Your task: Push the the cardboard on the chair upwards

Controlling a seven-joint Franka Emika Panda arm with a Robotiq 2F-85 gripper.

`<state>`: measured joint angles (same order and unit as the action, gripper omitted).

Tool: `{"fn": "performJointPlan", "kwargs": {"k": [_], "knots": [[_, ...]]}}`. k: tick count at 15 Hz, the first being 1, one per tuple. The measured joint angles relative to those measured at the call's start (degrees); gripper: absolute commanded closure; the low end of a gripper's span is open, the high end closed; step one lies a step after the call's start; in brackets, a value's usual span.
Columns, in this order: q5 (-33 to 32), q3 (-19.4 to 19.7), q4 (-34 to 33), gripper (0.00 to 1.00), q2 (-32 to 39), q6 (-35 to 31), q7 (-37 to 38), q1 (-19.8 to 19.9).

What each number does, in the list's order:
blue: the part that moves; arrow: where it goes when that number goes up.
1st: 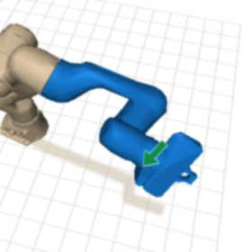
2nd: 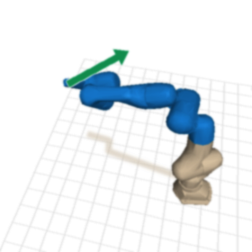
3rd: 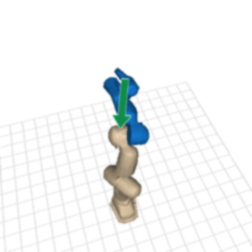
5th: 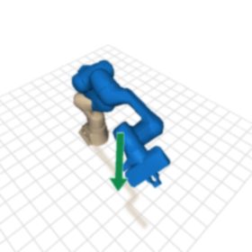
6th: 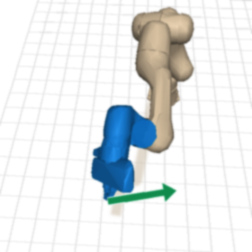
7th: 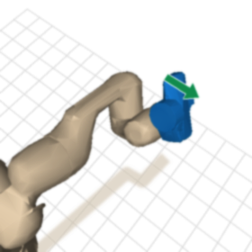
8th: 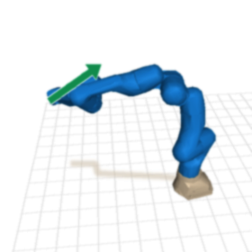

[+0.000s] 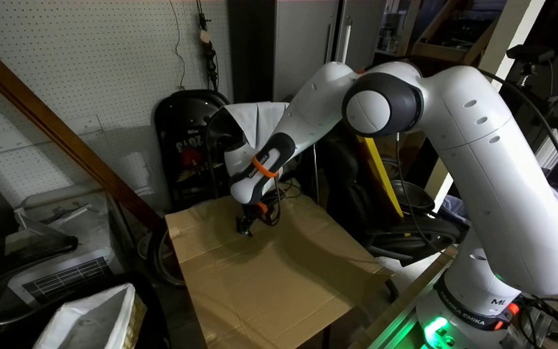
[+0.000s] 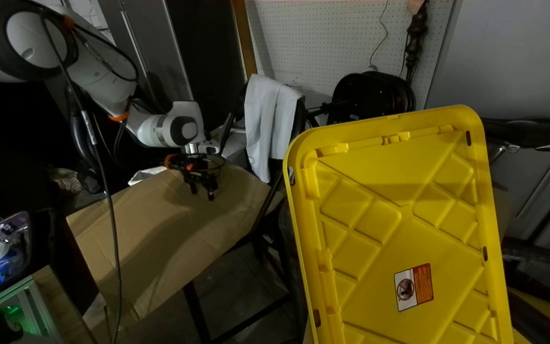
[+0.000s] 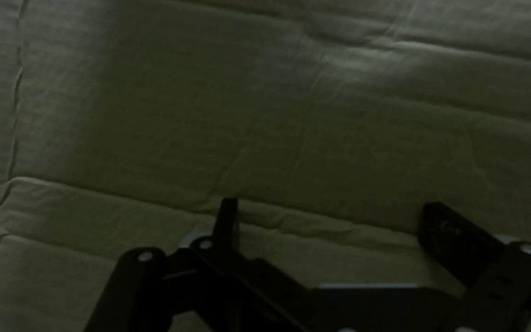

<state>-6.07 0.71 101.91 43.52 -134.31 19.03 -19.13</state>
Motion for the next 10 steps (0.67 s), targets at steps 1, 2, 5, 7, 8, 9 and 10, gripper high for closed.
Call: {"fn": "performJointPlan", "kwargs": {"k": [1, 2, 5, 7, 8, 9, 10], "knots": [[0.0, 0.0, -0.2, 0.0, 0.2, 0.0, 0.3, 0.0], [0.0, 0.1, -0.4, 0.0, 0.3, 0.0, 0.6, 0.0], [0.0, 0.2, -0.8, 0.0, 0.6, 0.0, 1.9, 0.0], [0.2, 0.3, -0.9, 0.0, 0.6, -0.1, 3.4, 0.0], [0.3, 0.4, -0.9, 0.0, 0.6, -0.2, 4.2, 0.1], [0.6, 0.5, -0.9, 0.0, 0.6, -0.2, 5.1, 0.2], [1.0, 0.6, -0.8, 0.0, 0.6, -0.2, 6.0, 0.4]]}}
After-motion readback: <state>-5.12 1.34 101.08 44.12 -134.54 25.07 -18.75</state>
